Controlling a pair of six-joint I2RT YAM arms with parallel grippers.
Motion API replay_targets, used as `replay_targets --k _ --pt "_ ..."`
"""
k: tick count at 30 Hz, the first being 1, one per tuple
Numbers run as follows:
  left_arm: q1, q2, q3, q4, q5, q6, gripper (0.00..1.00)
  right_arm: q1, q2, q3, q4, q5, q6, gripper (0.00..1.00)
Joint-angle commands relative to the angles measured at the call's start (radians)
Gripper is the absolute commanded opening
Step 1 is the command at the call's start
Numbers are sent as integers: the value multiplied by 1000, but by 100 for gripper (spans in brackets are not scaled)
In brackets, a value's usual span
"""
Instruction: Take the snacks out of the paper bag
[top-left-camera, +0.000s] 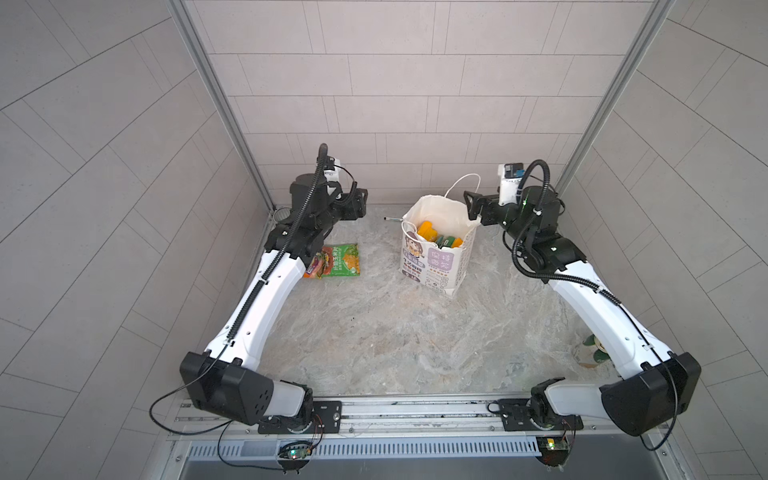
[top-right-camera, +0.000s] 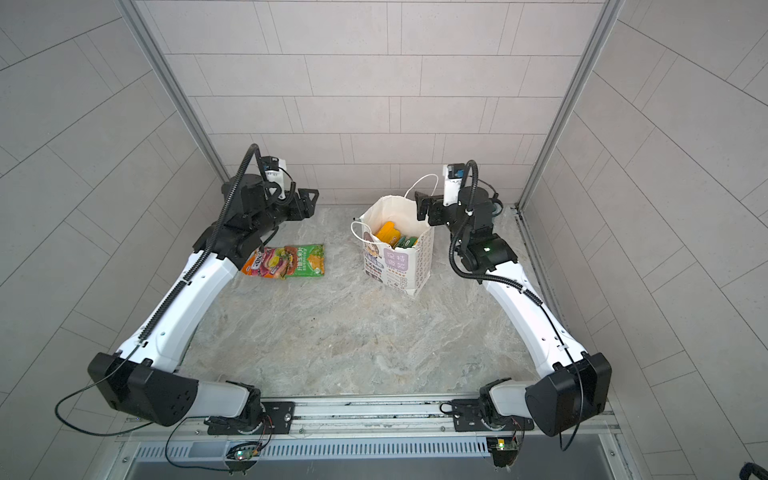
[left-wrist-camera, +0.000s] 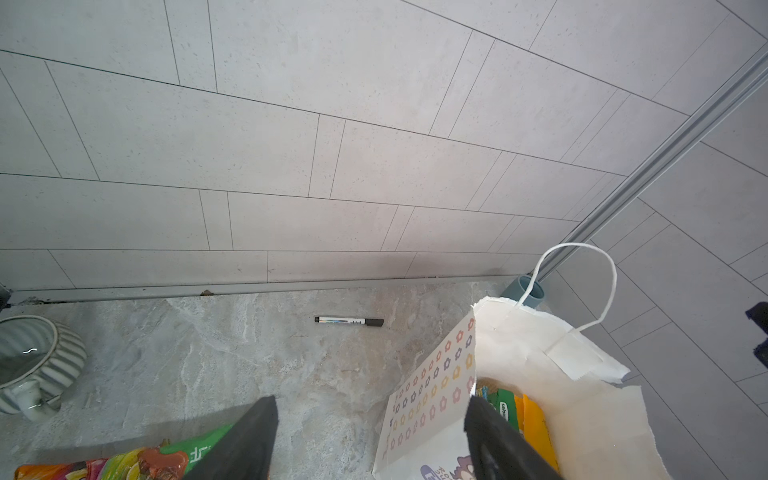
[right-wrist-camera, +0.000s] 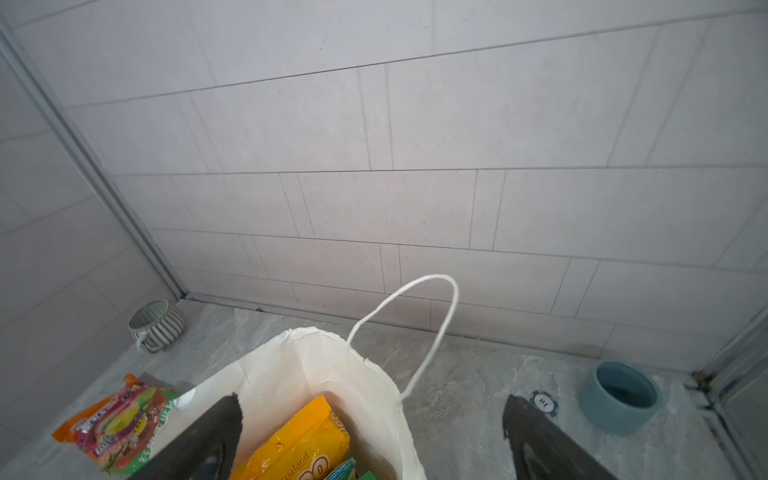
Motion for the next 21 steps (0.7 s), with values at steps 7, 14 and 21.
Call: replay_targets --k 7,14,21 --pt "-120 128 171 -156 -17 145 73 -92 295 448 -677 -4 71 79" --pt "-144 155 189 -248 3 206 73 -7 481 667 -904 -50 -100 76" --pt "-145 117 127 -211 3 204 73 33 580 723 -913 -24 -113 70"
